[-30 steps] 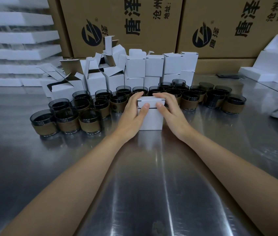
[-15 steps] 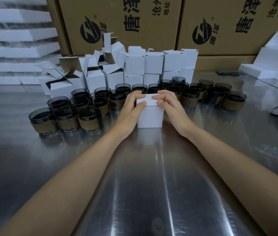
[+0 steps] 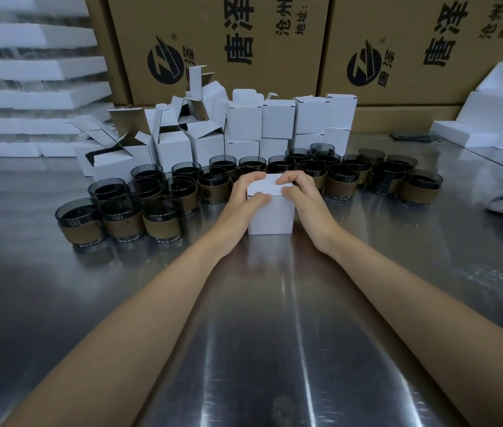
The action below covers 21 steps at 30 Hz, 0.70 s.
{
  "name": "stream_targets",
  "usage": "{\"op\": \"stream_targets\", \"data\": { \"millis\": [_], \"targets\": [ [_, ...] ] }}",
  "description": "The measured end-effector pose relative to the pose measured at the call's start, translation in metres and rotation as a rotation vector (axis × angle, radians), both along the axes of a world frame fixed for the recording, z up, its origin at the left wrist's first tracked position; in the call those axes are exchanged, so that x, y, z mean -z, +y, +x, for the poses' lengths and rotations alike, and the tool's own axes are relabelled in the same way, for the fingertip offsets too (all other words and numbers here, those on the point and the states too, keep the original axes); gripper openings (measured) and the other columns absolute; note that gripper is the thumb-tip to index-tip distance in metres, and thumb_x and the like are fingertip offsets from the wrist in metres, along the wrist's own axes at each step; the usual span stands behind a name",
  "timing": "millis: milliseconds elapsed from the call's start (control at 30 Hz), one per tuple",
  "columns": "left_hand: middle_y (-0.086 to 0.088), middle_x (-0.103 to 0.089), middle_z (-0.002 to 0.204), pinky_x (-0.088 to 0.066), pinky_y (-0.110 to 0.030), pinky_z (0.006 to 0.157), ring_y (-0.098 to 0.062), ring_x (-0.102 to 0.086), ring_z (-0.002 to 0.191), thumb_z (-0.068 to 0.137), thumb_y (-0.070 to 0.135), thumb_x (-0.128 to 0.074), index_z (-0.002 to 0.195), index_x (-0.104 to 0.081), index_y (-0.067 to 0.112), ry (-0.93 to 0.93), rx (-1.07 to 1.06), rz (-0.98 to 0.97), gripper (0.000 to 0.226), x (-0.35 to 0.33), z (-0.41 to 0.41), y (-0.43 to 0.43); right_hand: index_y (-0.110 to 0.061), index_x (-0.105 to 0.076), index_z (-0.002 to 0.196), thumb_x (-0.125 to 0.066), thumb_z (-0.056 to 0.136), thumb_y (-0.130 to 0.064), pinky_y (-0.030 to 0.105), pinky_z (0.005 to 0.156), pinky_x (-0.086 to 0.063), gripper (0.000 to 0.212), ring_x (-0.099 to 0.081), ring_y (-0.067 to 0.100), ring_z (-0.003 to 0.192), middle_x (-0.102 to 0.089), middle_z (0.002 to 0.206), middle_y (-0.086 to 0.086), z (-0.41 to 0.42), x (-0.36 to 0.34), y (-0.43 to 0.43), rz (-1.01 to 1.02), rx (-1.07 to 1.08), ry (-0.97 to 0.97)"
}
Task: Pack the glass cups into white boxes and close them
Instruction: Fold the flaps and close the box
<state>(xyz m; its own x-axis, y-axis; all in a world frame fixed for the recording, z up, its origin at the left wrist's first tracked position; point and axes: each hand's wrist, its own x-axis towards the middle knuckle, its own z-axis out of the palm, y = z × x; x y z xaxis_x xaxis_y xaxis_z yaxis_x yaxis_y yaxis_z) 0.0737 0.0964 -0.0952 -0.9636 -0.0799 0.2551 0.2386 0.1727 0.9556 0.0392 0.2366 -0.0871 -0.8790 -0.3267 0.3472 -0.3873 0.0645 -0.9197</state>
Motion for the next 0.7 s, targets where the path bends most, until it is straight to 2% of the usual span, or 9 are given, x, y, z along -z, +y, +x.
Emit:
{"op": "stream_targets", "data": {
  "millis": [67, 133, 200, 267, 333, 400, 533, 633, 700],
  "targets": [
    [0.002, -0.042, 0.141, -0.038, -0.018, 0.098, -0.012, -0.042, 0.129, 0.094, 0.013, -0.055, 0.128, -0.045, 0.030, 0.015, 0.024, -0.024, 0.039, 0.002, 0.000, -0.002, -0.016, -0.057, 0.105, -0.048, 0.099, -0.010, 0.008, 0.085, -0.038, 0.012, -0.049, -0.001, 0.103, -0.043, 0.128, 0.004, 0.001, 0.003, 0.004, -0.013, -0.006, 0.027],
    [0.003, -0.042, 0.141, -0.038, -0.021, 0.104, -0.010, -0.042, 0.130, 0.090, 0.024, -0.064, 0.132, -0.044, 0.029, 0.037, 0.036, -0.028, 0.047, 0.004, 0.001, -0.003, -0.016, -0.058, 0.113, -0.054, 0.098, -0.018, 0.012, 0.095, -0.037, 0.016, -0.045, 0.003, 0.119, -0.045, 0.132, 0.002, -0.001, 0.006, 0.009, 0.048, -0.037, 0.071],
    [0.005, -0.046, 0.138, -0.042, -0.018, 0.099, -0.005, -0.047, 0.125, 0.081, 0.037, -0.067, 0.135, -0.044, 0.028, 0.053, 0.011, 0.021, 0.059, 0.004, 0.002, -0.003, -0.017, -0.056, 0.124, -0.061, 0.094, -0.022, 0.013, 0.104, -0.033, 0.031, -0.038, 0.003, 0.128, -0.043, 0.137, 0.000, -0.003, 0.007, 0.011, 0.120, -0.059, 0.118],
    [0.005, -0.051, 0.133, -0.047, -0.015, 0.088, 0.000, -0.054, 0.115, 0.080, 0.041, -0.072, 0.137, -0.043, 0.028, 0.065, -0.029, 0.117, 0.065, 0.003, 0.003, -0.004, -0.021, -0.047, 0.136, -0.067, 0.090, -0.021, 0.015, 0.105, -0.036, 0.050, -0.040, 0.004, 0.129, -0.040, 0.141, 0.000, -0.003, 0.009, 0.012, 0.137, -0.078, 0.124],
    [0.007, -0.052, 0.131, -0.049, -0.017, 0.087, 0.000, -0.055, 0.114, 0.080, 0.043, -0.069, 0.139, -0.043, 0.027, 0.076, -0.050, 0.186, 0.066, 0.003, 0.003, -0.006, -0.025, -0.039, 0.142, -0.071, 0.087, -0.018, 0.020, 0.104, -0.041, 0.064, -0.044, 0.007, 0.128, -0.038, 0.143, -0.001, -0.005, 0.012, 0.011, 0.121, -0.093, 0.118],
    [0.007, -0.053, 0.132, -0.050, -0.023, 0.094, -0.006, -0.054, 0.119, 0.081, 0.041, -0.065, 0.140, -0.042, 0.027, 0.072, -0.056, 0.193, 0.065, 0.002, 0.003, -0.006, -0.025, -0.041, 0.139, -0.074, 0.084, -0.017, 0.021, 0.100, -0.044, 0.065, -0.047, 0.010, 0.126, -0.040, 0.141, 0.001, -0.006, 0.014, 0.009, 0.113, -0.076, 0.137],
    [0.003, -0.048, 0.143, -0.041, -0.030, 0.109, -0.009, -0.047, 0.130, 0.085, 0.036, -0.062, 0.146, -0.035, 0.020, 0.096, -0.085, 0.222, 0.069, -0.004, 0.005, 0.001, -0.028, -0.051, 0.117, -0.080, 0.077, -0.009, 0.018, 0.091, -0.046, 0.053, -0.053, 0.013, 0.116, -0.048, 0.131, 0.006, -0.010, 0.010, 0.011, 0.011, 0.012, 0.273],
    [0.005, -0.039, 0.149, -0.030, -0.018, 0.107, 0.000, -0.038, 0.132, 0.096, 0.035, -0.051, 0.150, -0.028, 0.018, 0.075, -0.138, 0.112, 0.061, -0.003, 0.002, 0.005, -0.031, -0.048, 0.108, -0.082, 0.073, -0.003, 0.028, 0.094, -0.050, 0.056, -0.050, 0.019, 0.122, -0.044, 0.132, 0.007, -0.024, -0.007, 0.026, -0.117, 0.169, 0.327],
    [0.010, -0.043, 0.141, -0.027, -0.012, 0.099, 0.002, -0.038, 0.124, 0.101, 0.037, -0.043, 0.148, -0.032, 0.019, 0.011, -0.153, -0.060, 0.052, 0.001, -0.002, 0.006, -0.024, -0.046, 0.108, -0.081, 0.073, -0.004, 0.032, 0.095, -0.052, 0.053, -0.049, 0.019, 0.123, -0.043, 0.132, 0.009, -0.043, -0.023, 0.044, -0.204, 0.326, 0.309]
  ]
}}
